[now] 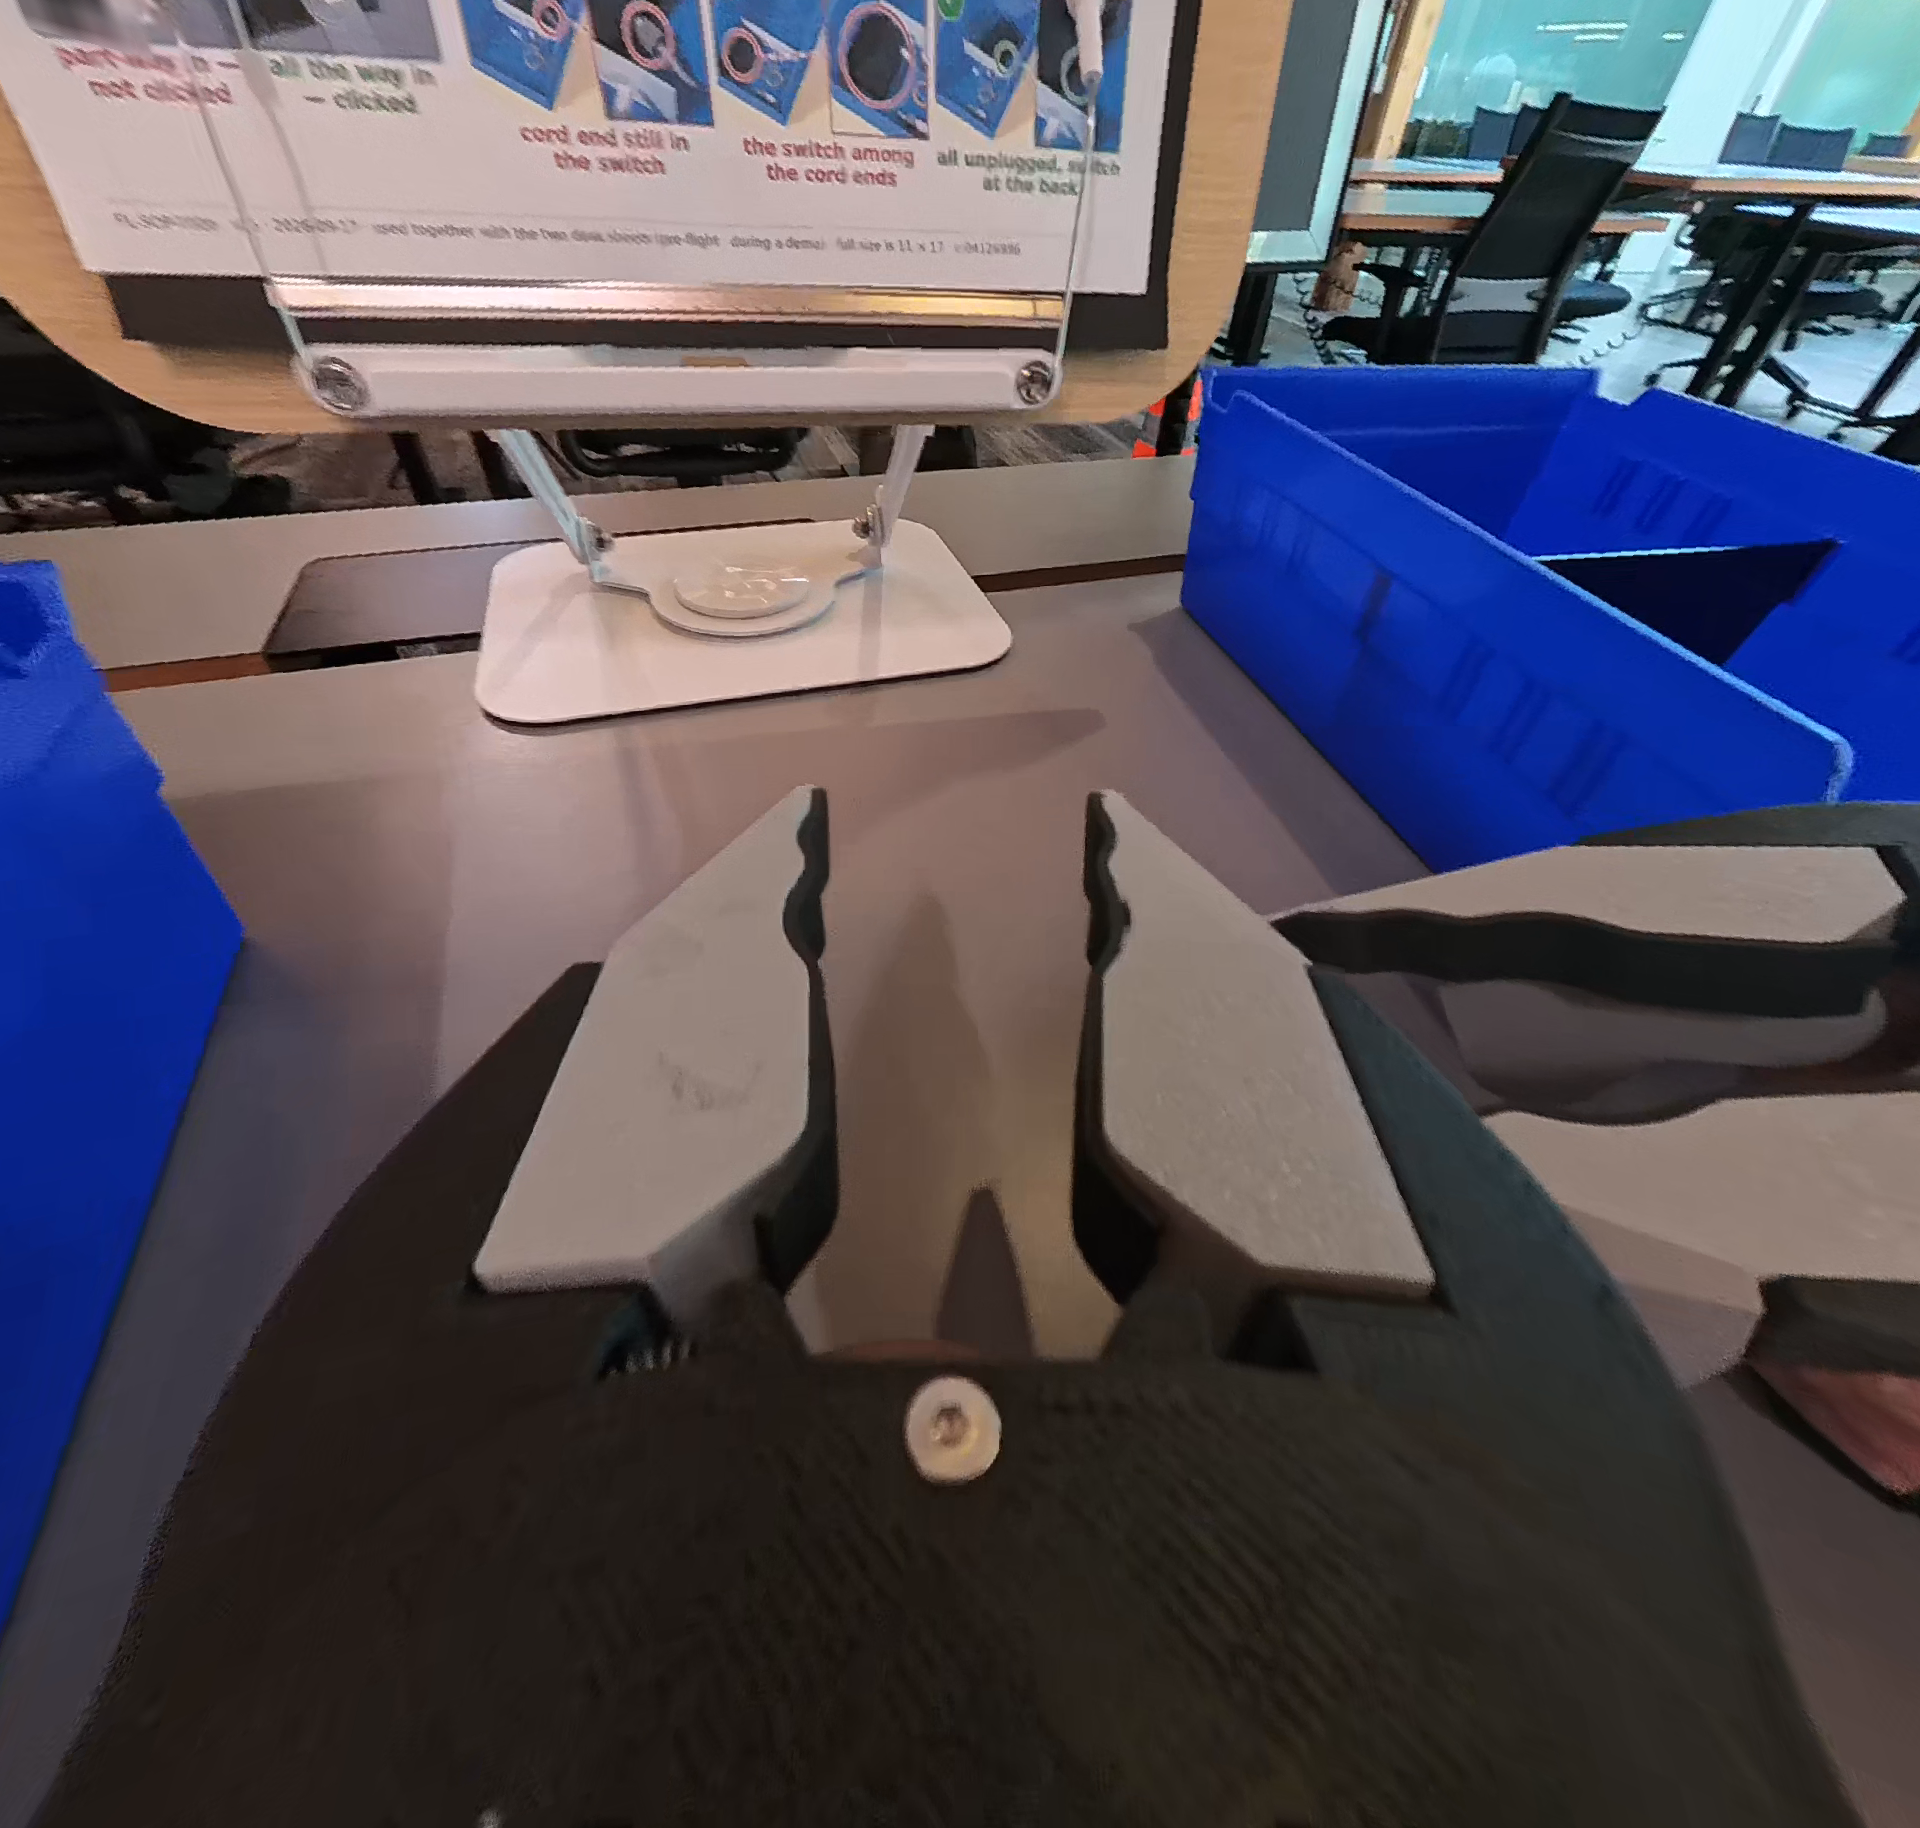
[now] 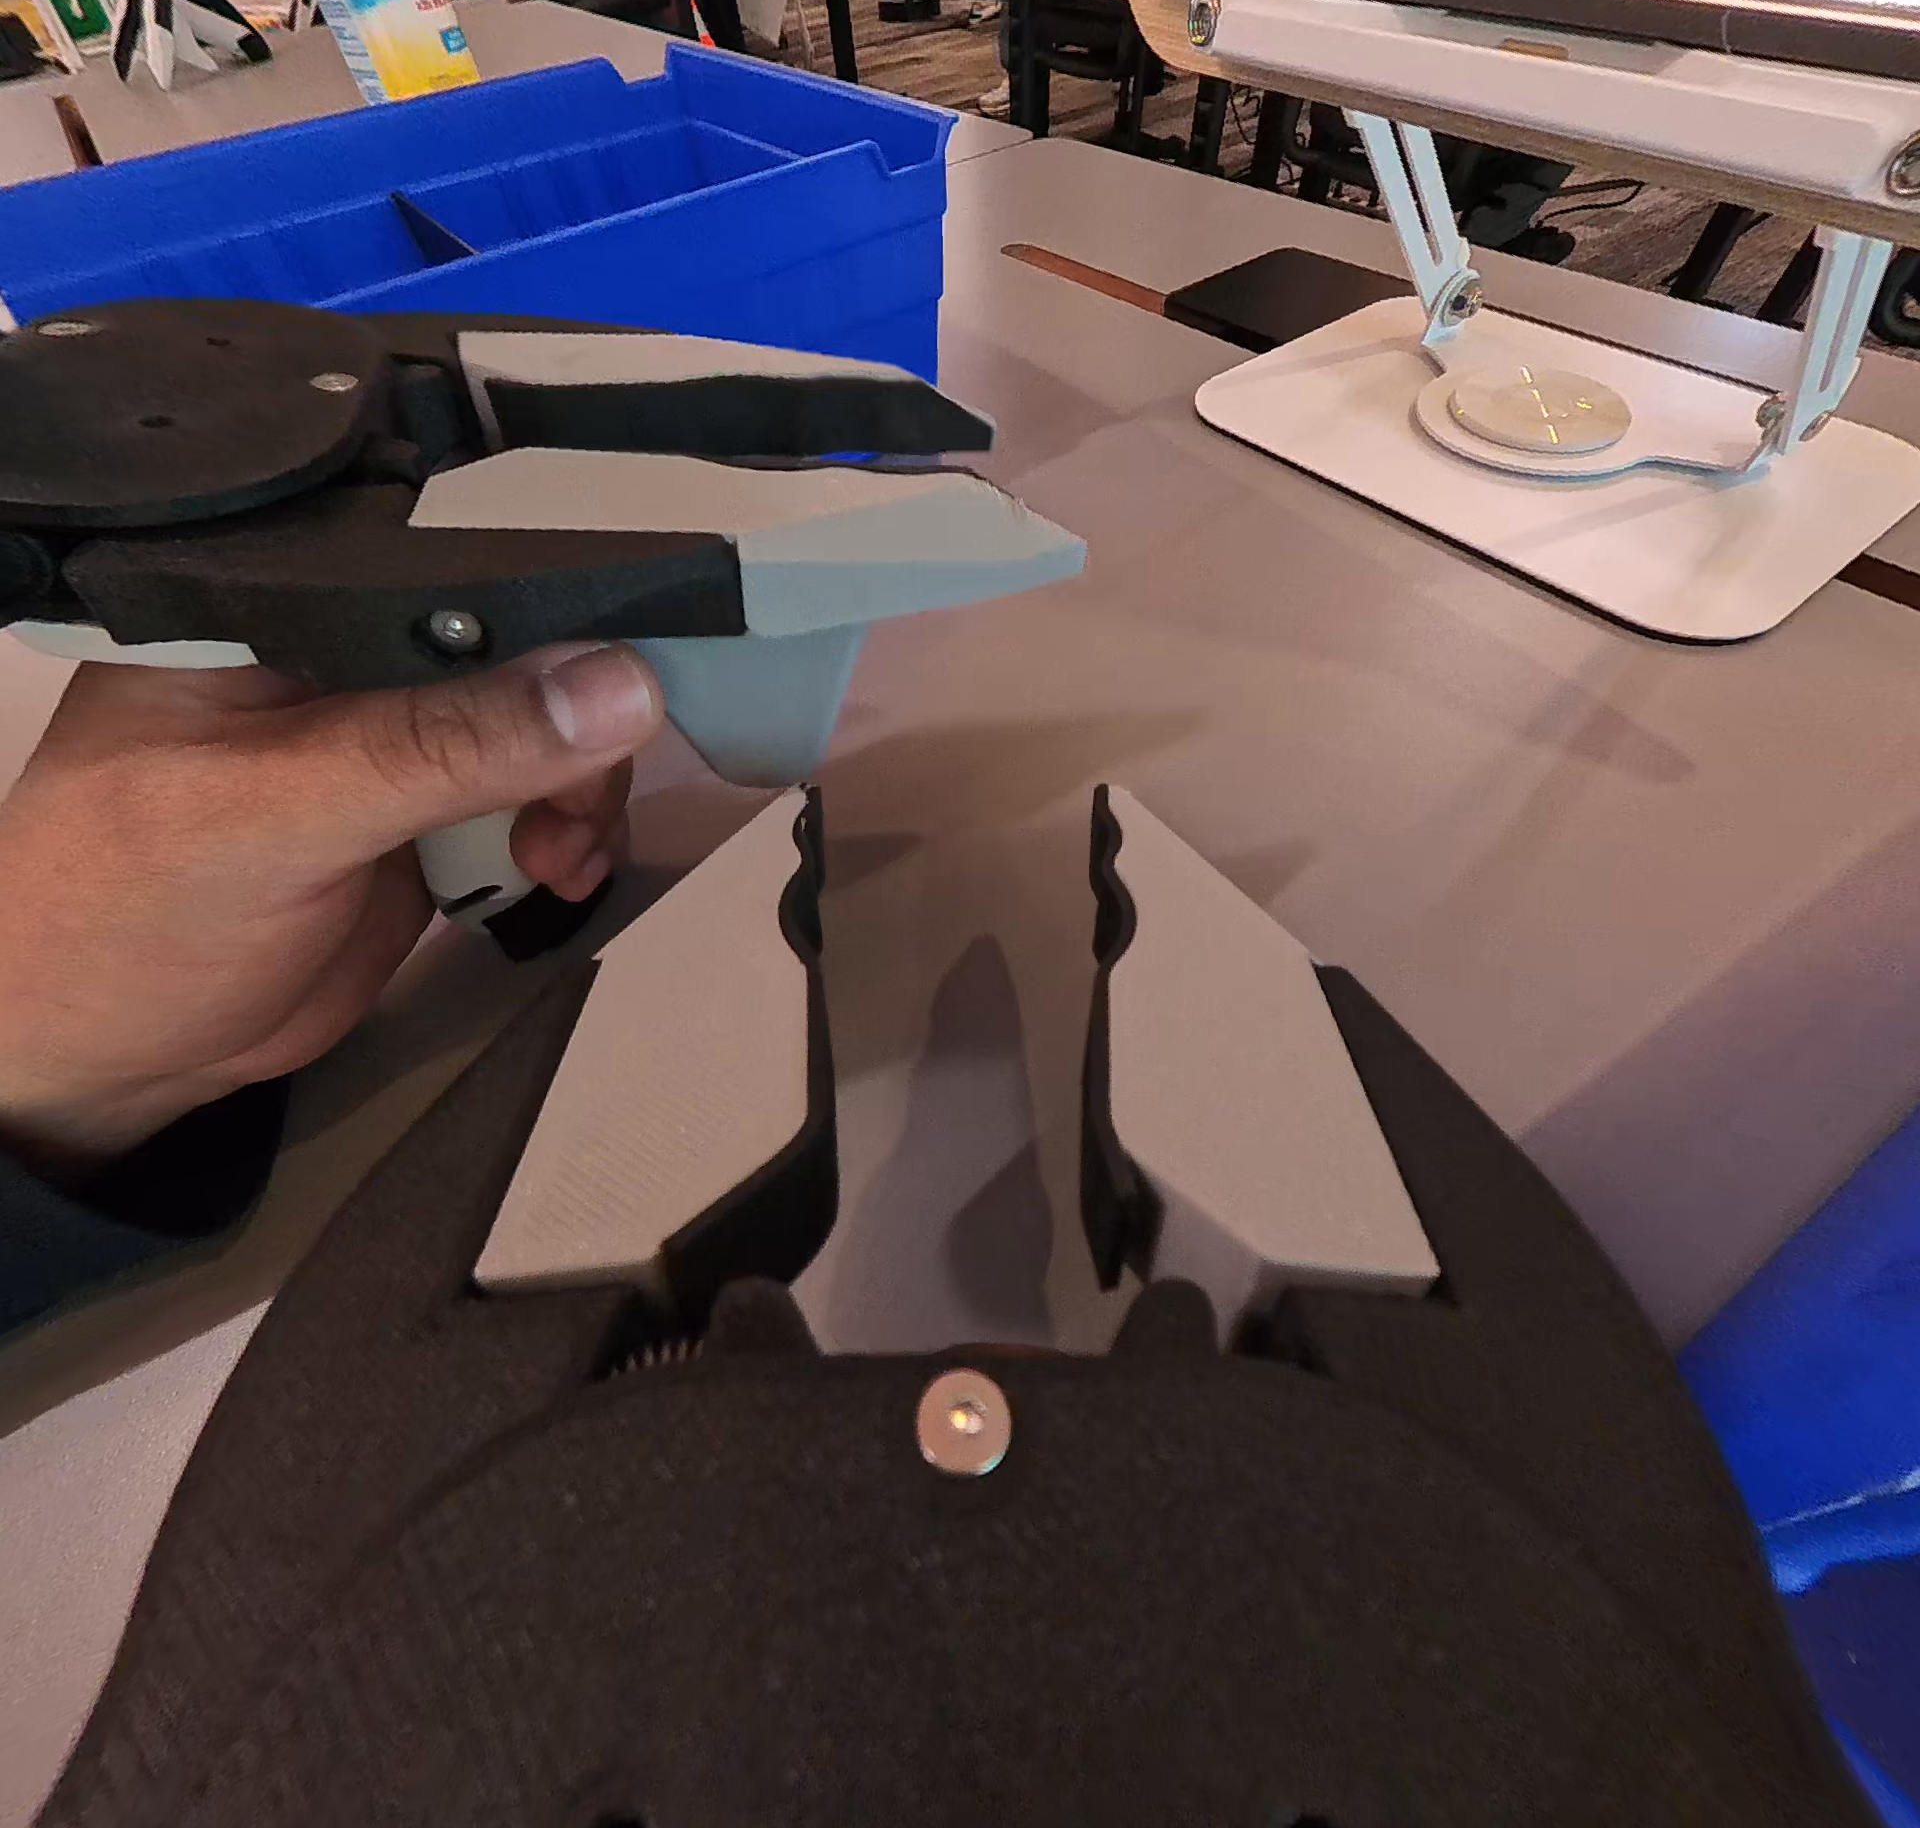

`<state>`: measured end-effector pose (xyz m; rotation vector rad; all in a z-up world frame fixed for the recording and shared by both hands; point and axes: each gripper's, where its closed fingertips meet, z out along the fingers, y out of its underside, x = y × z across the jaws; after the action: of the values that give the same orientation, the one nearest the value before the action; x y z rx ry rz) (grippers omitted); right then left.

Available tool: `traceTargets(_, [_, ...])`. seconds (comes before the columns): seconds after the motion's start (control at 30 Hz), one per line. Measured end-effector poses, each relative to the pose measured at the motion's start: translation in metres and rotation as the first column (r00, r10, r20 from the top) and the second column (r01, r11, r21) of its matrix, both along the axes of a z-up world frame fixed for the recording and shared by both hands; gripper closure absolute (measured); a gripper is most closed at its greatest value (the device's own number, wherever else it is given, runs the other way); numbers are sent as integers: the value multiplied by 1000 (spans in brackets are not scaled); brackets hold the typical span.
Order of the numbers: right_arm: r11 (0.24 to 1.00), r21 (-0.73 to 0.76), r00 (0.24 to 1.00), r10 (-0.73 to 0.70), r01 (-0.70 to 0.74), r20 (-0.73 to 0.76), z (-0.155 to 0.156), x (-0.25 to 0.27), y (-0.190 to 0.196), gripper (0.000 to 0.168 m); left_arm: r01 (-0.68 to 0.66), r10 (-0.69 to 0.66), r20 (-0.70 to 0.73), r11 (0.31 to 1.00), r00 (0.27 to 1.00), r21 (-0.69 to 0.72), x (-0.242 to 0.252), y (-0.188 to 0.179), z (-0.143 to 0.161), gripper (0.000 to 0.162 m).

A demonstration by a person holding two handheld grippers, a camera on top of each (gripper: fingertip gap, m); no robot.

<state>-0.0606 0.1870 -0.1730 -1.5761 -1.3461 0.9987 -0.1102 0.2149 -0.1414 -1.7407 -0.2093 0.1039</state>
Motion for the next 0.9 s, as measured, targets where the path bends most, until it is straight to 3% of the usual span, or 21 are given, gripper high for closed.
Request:
traceTargets(0.27, [1000, 1, 1000, -20, 20, -9, 2, 1, 3, 112, -103, 104, -22, 993, 994, 58, -18, -8, 11, 93])
traceTargets(0.9, [991, 104, 995, -82, 87, -50, 14, 4, 10, 75, -183, 191, -38, 970, 981, 158, -32, -22, 32, 88])
